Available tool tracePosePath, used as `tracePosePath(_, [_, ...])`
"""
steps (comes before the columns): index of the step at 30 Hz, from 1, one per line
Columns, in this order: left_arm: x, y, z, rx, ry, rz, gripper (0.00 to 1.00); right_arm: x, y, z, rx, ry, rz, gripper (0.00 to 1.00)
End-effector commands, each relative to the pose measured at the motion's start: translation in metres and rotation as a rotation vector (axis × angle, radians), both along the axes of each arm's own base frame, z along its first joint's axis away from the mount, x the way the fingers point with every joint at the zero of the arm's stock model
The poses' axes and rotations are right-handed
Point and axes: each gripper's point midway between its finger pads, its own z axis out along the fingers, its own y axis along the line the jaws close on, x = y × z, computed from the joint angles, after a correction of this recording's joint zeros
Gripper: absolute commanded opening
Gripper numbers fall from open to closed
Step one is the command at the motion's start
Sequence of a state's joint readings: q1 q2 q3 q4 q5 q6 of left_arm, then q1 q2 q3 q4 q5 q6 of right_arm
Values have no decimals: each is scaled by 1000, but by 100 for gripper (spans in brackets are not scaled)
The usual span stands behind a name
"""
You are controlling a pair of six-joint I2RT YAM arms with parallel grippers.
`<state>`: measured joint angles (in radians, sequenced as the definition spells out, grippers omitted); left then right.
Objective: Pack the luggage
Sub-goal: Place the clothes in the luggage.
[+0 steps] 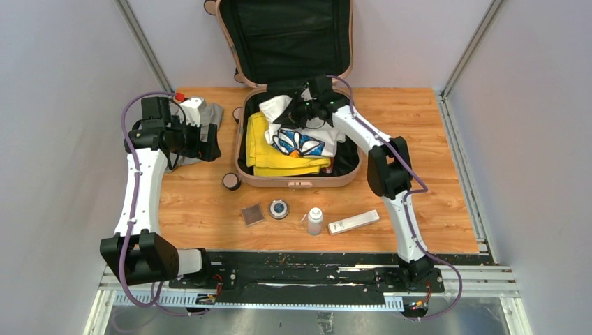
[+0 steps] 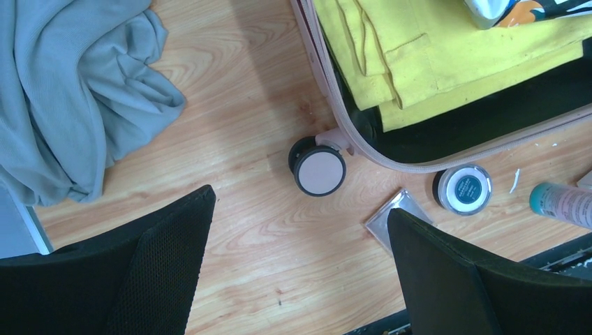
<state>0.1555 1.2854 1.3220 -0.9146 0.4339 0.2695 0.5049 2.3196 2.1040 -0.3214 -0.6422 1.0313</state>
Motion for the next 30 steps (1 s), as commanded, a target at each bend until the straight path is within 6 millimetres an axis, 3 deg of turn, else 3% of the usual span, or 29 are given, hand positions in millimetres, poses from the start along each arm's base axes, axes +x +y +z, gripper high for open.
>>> tracePosePath(1, [-6,0,2,13,-16,-21,100,-10,28,33,61,-53,56,0])
tracePosePath(4, [-8,0,3,19,-23,-27,100,-12,34,30,54,-65,69,0])
tracePosePath(10, [-7,2,2,27,-21,-22,100,-19,44,41,40,-123,104,0])
tracePosePath(17, [-6,2,1,26,-17,-20,100,-48,61,1,-35,-78,186,0])
tracePosePath(24, [-8,3,2,33,-22,-19,100,-56,50,-38,-130,-32,189,0])
tracePosePath(25, [-8,2,2,30,-21,-18,100,-54,48,-42,-139,-25,183,7])
tracePosePath(28, [-8,1,3,21,-20,-16,100,-39,40,-42,-136,-22,155,46])
tracePosePath(30, [-9,1,3,18,-21,-15,100,-26,37,-27,-117,-51,138,59])
